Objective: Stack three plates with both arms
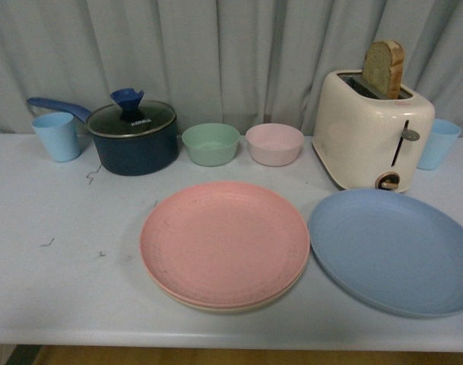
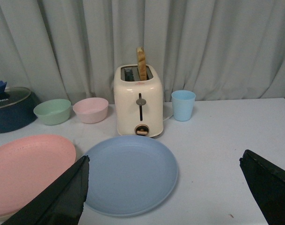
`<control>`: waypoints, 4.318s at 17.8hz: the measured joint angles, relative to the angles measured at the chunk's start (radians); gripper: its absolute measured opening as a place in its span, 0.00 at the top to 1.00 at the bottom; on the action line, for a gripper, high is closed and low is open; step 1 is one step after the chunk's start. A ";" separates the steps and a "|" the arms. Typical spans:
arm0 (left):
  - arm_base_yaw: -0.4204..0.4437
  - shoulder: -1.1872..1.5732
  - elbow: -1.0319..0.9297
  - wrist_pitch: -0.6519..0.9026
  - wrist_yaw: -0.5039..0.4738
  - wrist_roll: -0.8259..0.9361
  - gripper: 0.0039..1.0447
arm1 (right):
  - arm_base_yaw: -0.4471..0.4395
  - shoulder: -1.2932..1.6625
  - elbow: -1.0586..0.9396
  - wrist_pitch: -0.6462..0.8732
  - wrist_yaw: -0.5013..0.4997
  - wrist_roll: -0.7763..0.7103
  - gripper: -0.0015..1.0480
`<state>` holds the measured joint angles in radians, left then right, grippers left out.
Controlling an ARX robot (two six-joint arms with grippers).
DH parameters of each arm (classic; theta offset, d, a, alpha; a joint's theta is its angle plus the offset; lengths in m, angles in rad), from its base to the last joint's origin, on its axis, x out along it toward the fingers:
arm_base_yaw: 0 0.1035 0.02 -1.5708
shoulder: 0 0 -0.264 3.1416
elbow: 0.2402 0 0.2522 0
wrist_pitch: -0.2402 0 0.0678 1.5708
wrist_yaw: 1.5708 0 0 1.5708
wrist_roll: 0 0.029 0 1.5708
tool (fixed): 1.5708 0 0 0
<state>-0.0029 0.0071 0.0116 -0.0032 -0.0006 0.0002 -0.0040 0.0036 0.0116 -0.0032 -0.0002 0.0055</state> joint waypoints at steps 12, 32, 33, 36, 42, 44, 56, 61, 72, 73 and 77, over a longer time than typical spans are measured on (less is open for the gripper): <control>0.000 0.000 0.000 0.000 0.000 0.000 0.07 | -0.088 0.464 0.174 -0.076 0.018 -0.064 0.06; 0.000 0.000 0.000 0.000 0.000 0.000 0.06 | -0.152 2.078 0.919 0.370 -0.052 -0.090 0.06; 0.000 0.000 0.000 0.000 0.000 0.000 0.06 | -0.150 2.098 0.927 0.373 -0.047 -0.084 0.06; 0.000 0.000 0.000 0.000 0.000 0.000 0.06 | -0.133 2.158 0.953 0.394 -0.023 -0.062 0.20; 0.000 0.000 0.000 0.000 0.000 0.000 0.06 | -0.115 2.167 0.953 0.434 -0.024 -0.009 0.92; 0.000 0.000 0.000 0.000 0.000 0.000 0.06 | -0.130 2.126 0.907 0.441 -0.059 0.014 0.97; 0.000 0.000 0.000 0.000 0.000 0.000 0.06 | 0.007 1.663 0.724 0.390 -0.208 0.098 0.97; 0.000 0.000 0.000 0.000 0.000 0.000 0.06 | 0.232 1.830 0.883 0.395 -0.138 0.234 0.97; 0.000 0.000 0.000 0.000 0.001 0.000 0.06 | 0.337 2.118 1.099 0.317 -0.048 0.353 0.97; 0.000 0.000 0.000 0.000 0.000 0.000 0.06 | 0.339 2.129 1.100 0.316 -0.042 0.353 0.97; 0.000 0.000 0.000 0.000 0.000 0.000 0.06 | 0.336 2.130 1.084 0.333 -0.039 0.354 0.65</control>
<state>-0.0029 0.0071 0.0116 -0.0032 -0.0002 0.0006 0.3325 2.1338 1.0954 0.3294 -0.0395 0.3592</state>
